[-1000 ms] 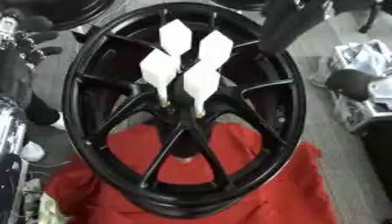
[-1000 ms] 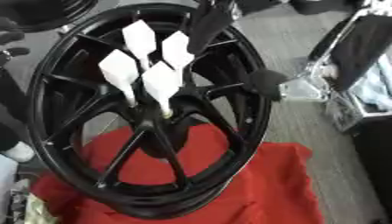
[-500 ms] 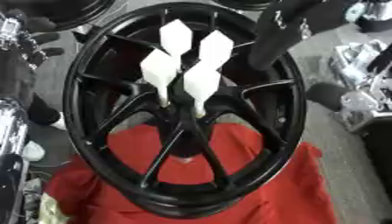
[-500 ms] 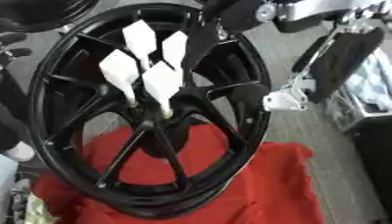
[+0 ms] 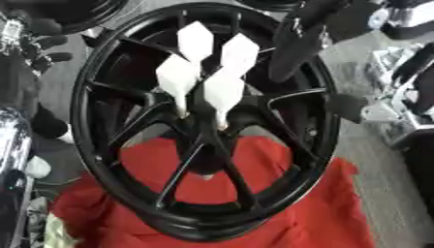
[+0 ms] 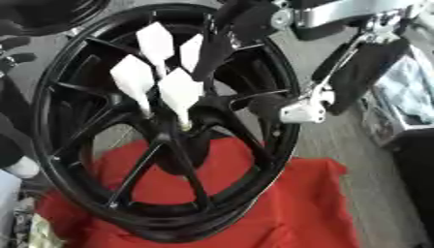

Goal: Pull the pin out of the wheel hub.

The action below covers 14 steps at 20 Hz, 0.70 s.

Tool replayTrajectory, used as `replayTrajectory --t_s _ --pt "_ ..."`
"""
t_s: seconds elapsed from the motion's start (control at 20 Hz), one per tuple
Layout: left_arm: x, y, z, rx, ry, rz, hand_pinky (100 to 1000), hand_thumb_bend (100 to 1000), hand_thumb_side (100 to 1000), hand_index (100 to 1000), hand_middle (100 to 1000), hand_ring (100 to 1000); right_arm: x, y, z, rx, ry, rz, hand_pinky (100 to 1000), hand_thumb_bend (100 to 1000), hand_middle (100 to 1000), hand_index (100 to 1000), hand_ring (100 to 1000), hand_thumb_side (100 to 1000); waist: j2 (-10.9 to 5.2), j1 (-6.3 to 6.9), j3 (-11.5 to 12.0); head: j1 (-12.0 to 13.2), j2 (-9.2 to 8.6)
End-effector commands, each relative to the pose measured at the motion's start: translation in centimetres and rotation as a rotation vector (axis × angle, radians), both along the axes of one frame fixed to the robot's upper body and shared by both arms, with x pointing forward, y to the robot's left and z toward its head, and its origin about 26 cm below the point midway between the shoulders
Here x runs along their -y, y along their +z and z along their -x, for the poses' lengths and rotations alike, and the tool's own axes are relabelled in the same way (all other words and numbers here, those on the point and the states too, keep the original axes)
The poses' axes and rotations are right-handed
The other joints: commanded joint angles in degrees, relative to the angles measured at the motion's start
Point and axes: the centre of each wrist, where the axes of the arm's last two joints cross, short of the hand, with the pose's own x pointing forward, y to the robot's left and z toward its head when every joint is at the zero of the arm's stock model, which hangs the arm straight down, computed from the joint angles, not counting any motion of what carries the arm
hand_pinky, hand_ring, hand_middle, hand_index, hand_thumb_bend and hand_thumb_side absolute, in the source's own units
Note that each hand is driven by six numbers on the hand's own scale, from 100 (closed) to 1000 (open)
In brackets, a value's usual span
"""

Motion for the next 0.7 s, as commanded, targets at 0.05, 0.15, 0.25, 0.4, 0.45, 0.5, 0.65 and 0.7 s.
replayTrajectory --t_s 0.05,0.15,0.25,0.4,0.45,0.5,0.65,0.7 --pt "-0.6 1.3 0.2 0.042 0.020 -0.003 694 101 784 704 694 755 -0.1 0.8 0.4 0.105 0.085 0.144 826 100 741 867 746 298 -1.43 0.11 0.04 0.08 -0.16" --pt "-0.7 1.3 0.2 0.044 0.024 0.000 694 101 783 704 694 755 -0.3 0.8 0.3 0.106 0.079 0.131 826 100 742 875 745 298 -1.45 0.12 0.07 0.06 -0.11" --pt "-0.7 1.4 0.2 0.046 0.028 0.004 694 102 782 704 694 755 -0.5 0.8 0.1 0.111 0.075 0.123 822 100 740 883 728 304 -1.50 0.12 0.12 -0.01 -0.06" --pt "-0.7 1.5 0.2 0.053 0.035 0.014 694 104 778 704 694 755 -0.7 0.8 -0.5 0.124 0.080 0.123 816 100 739 885 701 304 -1.62 0.10 0.25 -0.24 0.06" --pt "-0.8 1.6 0.2 0.056 0.038 0.019 694 104 777 704 694 755 -0.8 0.8 -0.7 0.130 0.084 0.120 812 105 744 886 682 305 -1.67 0.11 0.27 -0.36 0.11" --pt "-0.8 1.6 0.3 0.059 0.042 0.025 694 104 775 704 694 755 -0.7 0.8 -1.0 0.134 0.083 0.115 810 112 750 888 669 305 -1.73 0.14 0.26 -0.52 0.15" --pt "-0.8 1.8 0.3 0.070 0.050 0.041 695 106 771 704 694 755 -0.5 0.8 -2.0 0.147 0.060 0.100 811 145 748 885 672 325 -1.89 0.27 0.20 -1.10 0.31" --pt "-0.8 1.9 0.4 0.073 0.054 0.046 695 107 771 704 694 755 -0.5 0.7 -2.3 0.154 0.052 0.098 811 160 755 887 676 335 -1.92 0.29 0.21 -1.36 0.38"
